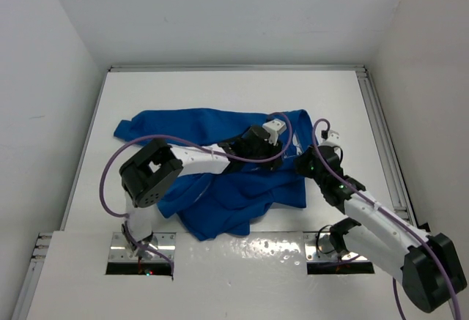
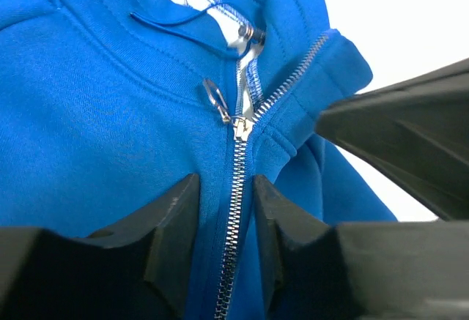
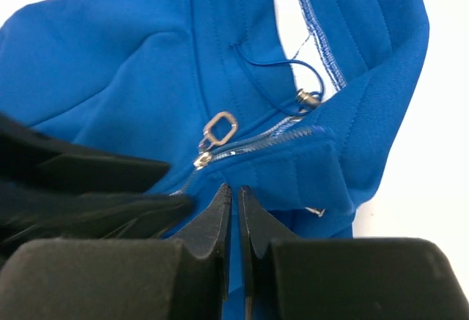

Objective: Zip up the jacket

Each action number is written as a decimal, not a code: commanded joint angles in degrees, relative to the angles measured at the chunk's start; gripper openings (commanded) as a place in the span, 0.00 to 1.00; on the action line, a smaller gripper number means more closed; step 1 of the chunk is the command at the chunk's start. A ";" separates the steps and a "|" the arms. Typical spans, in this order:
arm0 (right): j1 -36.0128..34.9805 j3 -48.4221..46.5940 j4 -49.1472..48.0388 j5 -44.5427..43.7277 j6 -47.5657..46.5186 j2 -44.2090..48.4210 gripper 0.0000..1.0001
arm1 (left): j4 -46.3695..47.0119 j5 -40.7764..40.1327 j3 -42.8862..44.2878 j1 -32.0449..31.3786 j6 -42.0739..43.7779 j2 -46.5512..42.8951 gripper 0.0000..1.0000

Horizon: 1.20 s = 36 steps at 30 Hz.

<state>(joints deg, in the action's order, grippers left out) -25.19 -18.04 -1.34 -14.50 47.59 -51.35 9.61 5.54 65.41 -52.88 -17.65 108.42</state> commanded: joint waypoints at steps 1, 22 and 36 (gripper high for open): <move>0.23 0.38 -1.12 0.79 -0.48 2.30 0.06 | 0.33 2.55 3.41 0.15 0.51 2.75 0.32; 0.23 -6.22 -7.34 9.04 5.14 -0.50 0.23 | 20.44 -4.14 -17.50 -0.73 -2.92 -16.84 0.00; 0.23 -2.43 -6.93 9.76 2.51 1.35 0.40 | 23.28 -4.13 -19.27 -0.73 -7.57 -7.09 0.00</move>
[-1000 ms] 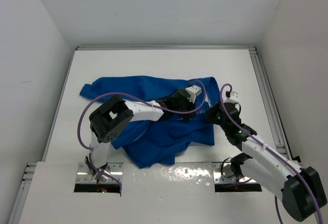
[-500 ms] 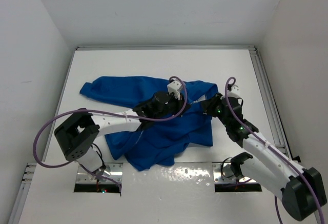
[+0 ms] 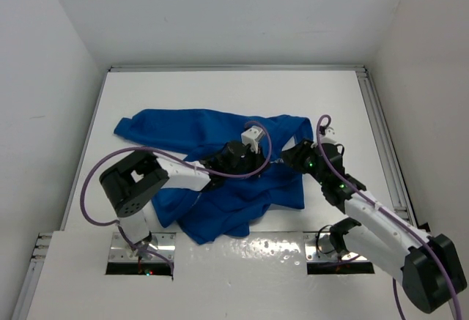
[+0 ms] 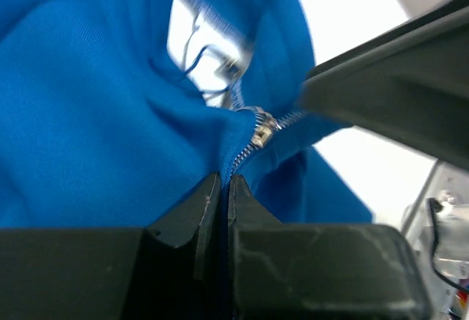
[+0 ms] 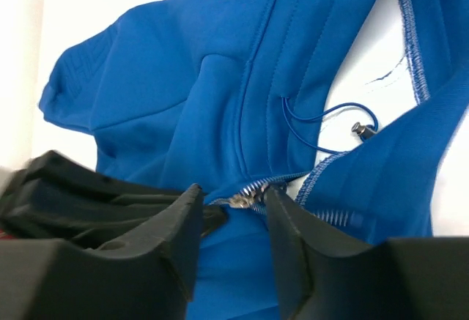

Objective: Zip up the jacket

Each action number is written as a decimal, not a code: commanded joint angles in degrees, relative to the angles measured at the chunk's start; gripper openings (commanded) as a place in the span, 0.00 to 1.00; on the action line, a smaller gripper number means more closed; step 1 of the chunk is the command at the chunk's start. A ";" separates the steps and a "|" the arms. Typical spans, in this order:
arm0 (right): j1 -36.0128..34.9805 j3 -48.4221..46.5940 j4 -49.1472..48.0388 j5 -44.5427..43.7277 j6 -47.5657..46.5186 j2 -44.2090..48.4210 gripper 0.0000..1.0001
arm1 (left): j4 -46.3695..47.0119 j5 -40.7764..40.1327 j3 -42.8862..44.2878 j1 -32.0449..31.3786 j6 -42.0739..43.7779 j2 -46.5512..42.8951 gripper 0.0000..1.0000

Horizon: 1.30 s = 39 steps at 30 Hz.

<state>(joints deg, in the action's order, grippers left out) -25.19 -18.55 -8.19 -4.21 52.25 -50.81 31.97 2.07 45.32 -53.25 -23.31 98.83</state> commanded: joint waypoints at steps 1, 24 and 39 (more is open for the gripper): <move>0.23 -2.72 0.10 -0.19 -3.37 -1.03 0.42 | -0.31 -1.27 2.30 -0.36 -2.18 3.29 0.00; 0.67 6.32 -22.82 8.76 3.38 -19.94 0.60 | -5.25 -2.33 5.66 -0.27 -2.18 7.61 0.00; 2.16 8.88 -56.58 26.44 19.81 -33.83 0.64 | -3.84 -1.10 4.25 -0.27 -2.09 5.41 0.00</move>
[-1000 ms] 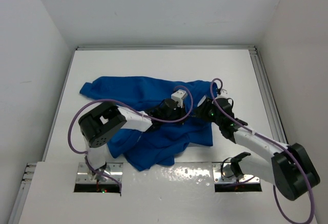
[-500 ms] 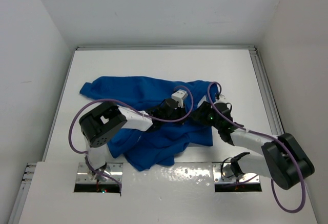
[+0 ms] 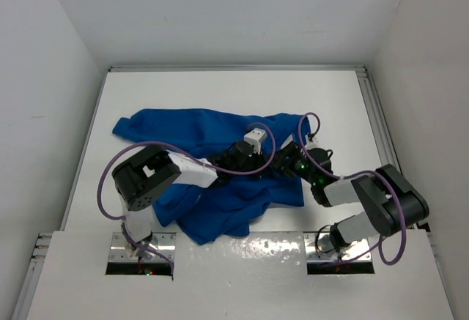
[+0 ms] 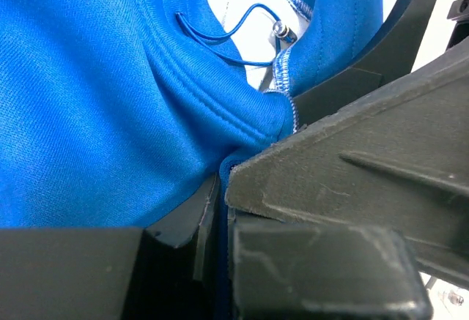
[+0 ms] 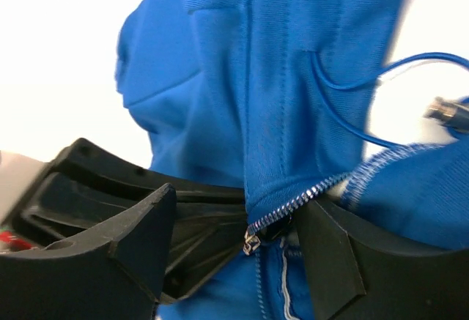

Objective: Zip up the jacket

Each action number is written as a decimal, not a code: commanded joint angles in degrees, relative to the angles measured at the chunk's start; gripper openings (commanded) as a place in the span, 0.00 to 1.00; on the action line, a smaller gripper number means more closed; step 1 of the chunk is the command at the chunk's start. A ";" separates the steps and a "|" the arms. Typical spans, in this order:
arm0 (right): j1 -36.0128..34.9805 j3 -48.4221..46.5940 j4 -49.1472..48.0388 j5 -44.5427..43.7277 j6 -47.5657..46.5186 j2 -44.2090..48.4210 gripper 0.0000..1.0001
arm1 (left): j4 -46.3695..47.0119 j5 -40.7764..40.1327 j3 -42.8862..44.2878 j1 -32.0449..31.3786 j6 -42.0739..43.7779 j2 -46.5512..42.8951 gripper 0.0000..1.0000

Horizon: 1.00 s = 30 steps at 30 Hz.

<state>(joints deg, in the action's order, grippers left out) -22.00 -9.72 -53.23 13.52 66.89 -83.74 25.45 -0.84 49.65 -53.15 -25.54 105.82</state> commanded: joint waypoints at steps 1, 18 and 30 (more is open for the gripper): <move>-1.03 0.31 -12.67 9.15 5.96 -0.98 0.64 | 2.41 1.20 0.01 -0.38 0.49 -1.50 0.00; -0.59 5.06 2.34 5.47 -0.09 18.35 0.58 | 0.83 -2.76 -0.61 -0.38 0.58 -3.43 0.00; -0.50 3.04 18.24 -0.58 -6.24 21.17 0.54 | 1.36 -1.71 -0.52 -0.29 0.49 -3.25 0.00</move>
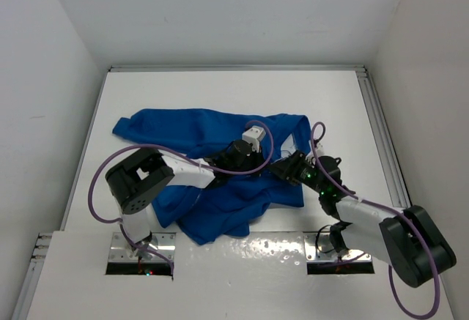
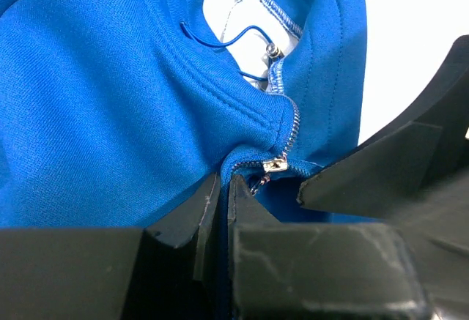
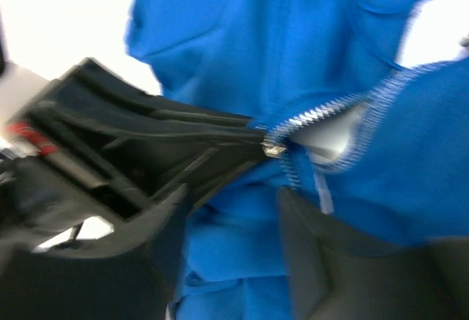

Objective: Zip up the jacket

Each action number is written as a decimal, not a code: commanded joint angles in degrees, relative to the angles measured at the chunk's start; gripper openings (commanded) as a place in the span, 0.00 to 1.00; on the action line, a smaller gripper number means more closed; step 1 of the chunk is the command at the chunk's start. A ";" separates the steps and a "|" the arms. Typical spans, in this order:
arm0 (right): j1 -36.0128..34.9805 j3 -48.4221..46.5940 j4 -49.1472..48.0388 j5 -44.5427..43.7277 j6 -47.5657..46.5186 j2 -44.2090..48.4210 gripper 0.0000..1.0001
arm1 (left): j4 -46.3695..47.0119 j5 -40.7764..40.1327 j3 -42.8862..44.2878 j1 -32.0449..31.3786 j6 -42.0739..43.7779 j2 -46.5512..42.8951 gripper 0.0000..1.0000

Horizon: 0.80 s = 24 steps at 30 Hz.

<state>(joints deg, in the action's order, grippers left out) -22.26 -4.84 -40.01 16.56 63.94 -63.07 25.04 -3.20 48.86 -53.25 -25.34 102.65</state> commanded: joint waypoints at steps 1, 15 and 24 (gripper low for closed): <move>-0.33 -2.27 6.77 -4.16 -4.26 1.19 0.46 | 1.77 0.83 0.27 -0.18 0.29 -0.08 0.00; -1.38 -9.57 23.66 -6.10 -13.75 3.31 0.35 | 5.63 11.63 -0.26 0.87 -3.74 -0.52 0.00; -1.38 -12.91 28.05 -9.70 -17.01 0.93 0.44 | 5.81 14.88 -0.96 2.01 -4.80 -2.81 0.00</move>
<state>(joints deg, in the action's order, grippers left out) -23.46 -15.62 -13.85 10.24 49.63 -62.59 27.79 7.29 48.60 -51.88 -28.77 102.74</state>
